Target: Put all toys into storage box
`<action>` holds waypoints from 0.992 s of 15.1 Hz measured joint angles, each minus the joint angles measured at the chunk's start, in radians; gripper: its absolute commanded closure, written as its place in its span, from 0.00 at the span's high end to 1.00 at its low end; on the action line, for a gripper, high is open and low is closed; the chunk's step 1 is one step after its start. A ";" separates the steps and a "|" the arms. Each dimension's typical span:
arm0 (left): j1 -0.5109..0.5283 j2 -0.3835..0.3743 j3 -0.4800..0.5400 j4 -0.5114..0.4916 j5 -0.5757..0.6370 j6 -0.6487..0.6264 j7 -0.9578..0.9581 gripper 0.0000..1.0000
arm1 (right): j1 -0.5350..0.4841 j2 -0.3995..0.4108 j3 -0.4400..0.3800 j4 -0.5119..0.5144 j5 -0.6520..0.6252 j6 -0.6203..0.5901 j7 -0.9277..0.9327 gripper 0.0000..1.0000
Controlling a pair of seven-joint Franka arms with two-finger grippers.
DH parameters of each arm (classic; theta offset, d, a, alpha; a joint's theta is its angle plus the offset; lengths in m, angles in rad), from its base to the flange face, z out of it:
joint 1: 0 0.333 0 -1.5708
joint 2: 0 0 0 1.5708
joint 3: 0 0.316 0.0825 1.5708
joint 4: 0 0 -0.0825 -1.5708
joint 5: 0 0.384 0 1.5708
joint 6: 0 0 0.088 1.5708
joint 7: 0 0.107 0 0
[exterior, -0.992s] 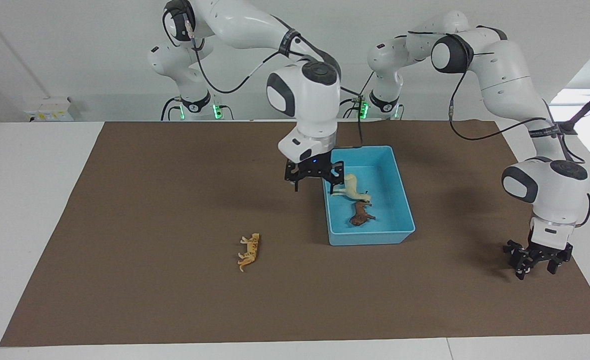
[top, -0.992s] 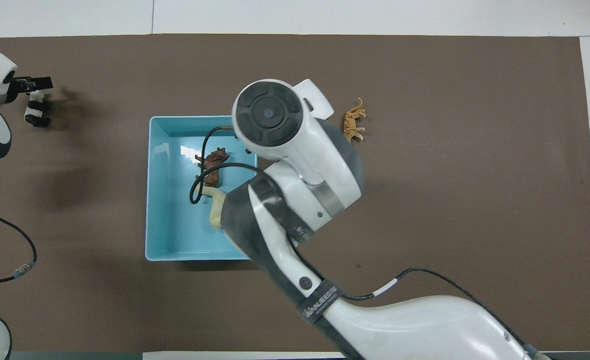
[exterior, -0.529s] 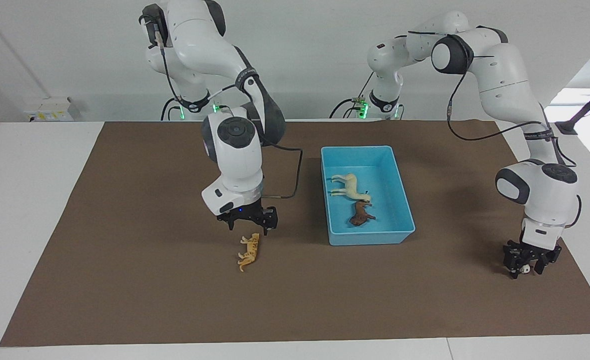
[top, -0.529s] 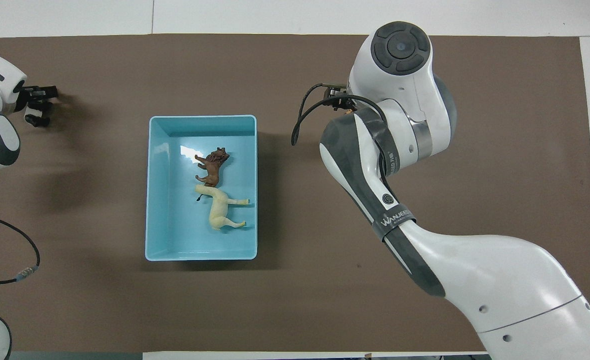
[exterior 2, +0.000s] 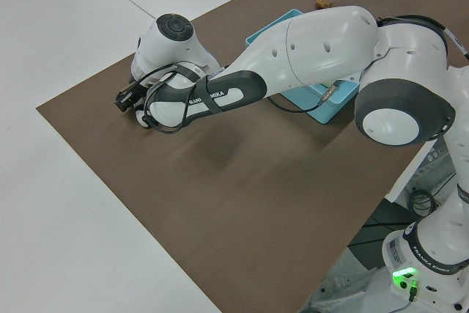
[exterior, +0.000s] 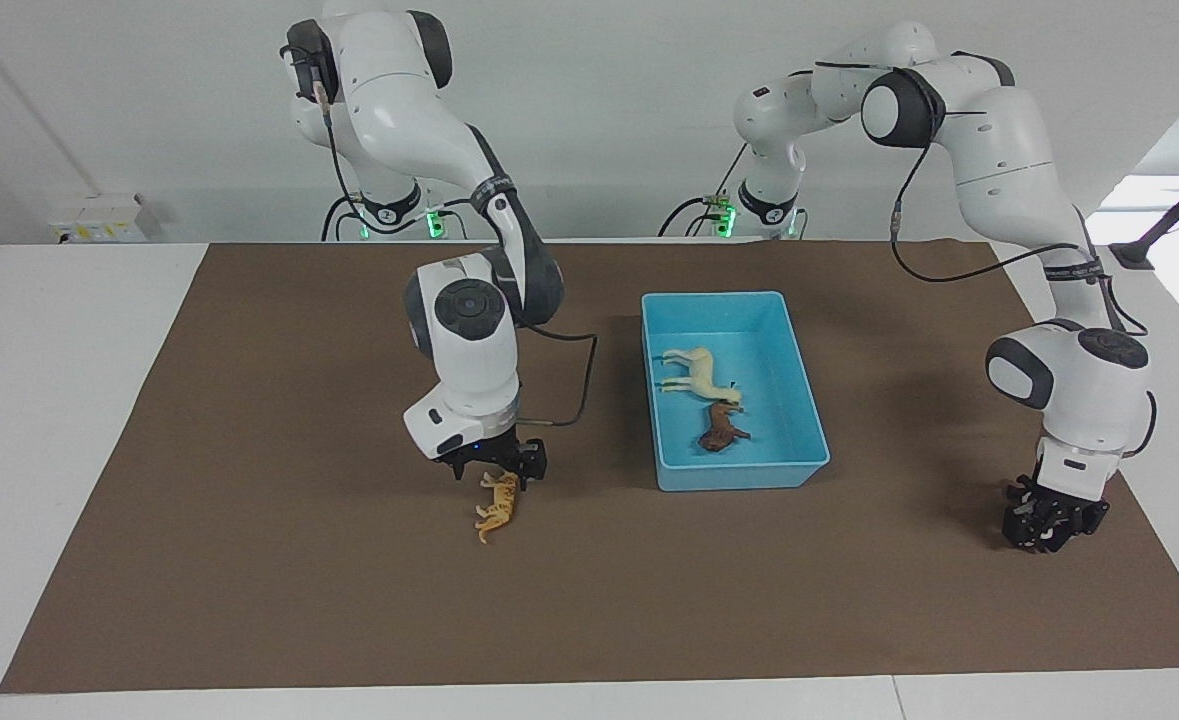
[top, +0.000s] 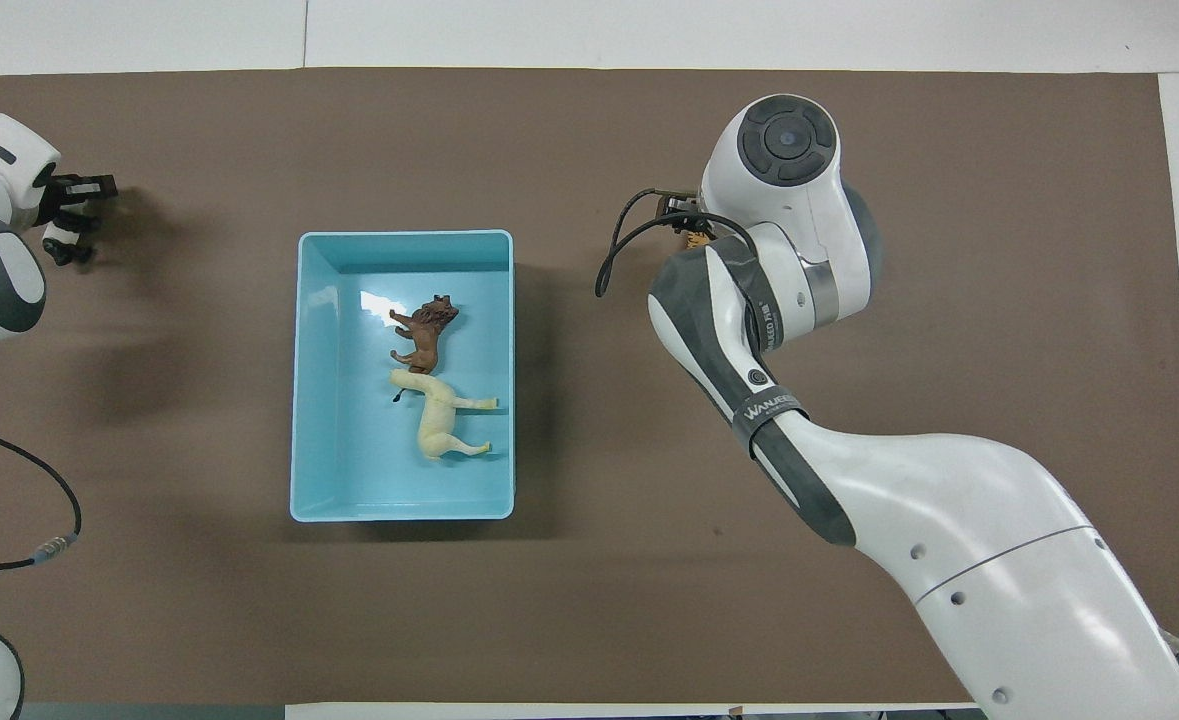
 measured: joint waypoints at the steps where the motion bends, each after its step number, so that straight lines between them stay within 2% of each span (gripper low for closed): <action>1: -0.003 0.000 -0.003 0.011 0.000 -0.030 -0.001 0.00 | 0.000 0.013 0.001 0.000 0.000 0.012 0.000 1.00; 4: -0.042 -0.007 -0.008 0.104 0.001 -0.201 -0.069 0.00 | 0.000 0.037 0.001 0.000 0.000 0.022 0.000 1.00; 7: -0.092 -0.015 0.008 0.143 0.001 -0.260 -0.122 0.00 | 0.001 0.059 0.002 -0.001 0.000 0.055 0.000 0.99; 8: -0.094 -0.015 0.014 0.143 0.001 -0.261 -0.123 0.46 | 0.002 0.062 0.002 -0.001 0.000 0.056 0.000 0.57; 9: -0.092 -0.015 0.023 0.143 0.009 -0.262 -0.123 0.99 | 0.004 0.062 0.002 0.000 0.000 0.056 0.000 0.09; 10: -0.090 -0.015 0.038 0.143 0.037 -0.262 -0.120 1.00 | 0.005 0.062 0.002 0.000 0.000 0.057 0.000 0.00; 12: -0.077 -0.015 0.060 0.143 0.105 -0.255 -0.104 1.00 | 0.005 0.062 0.002 -0.001 0.003 0.058 0.001 0.00; 15: -0.039 -0.015 0.056 0.143 0.109 -0.234 0.024 1.00 | 0.004 0.061 0.002 0.001 0.024 0.060 0.001 0.00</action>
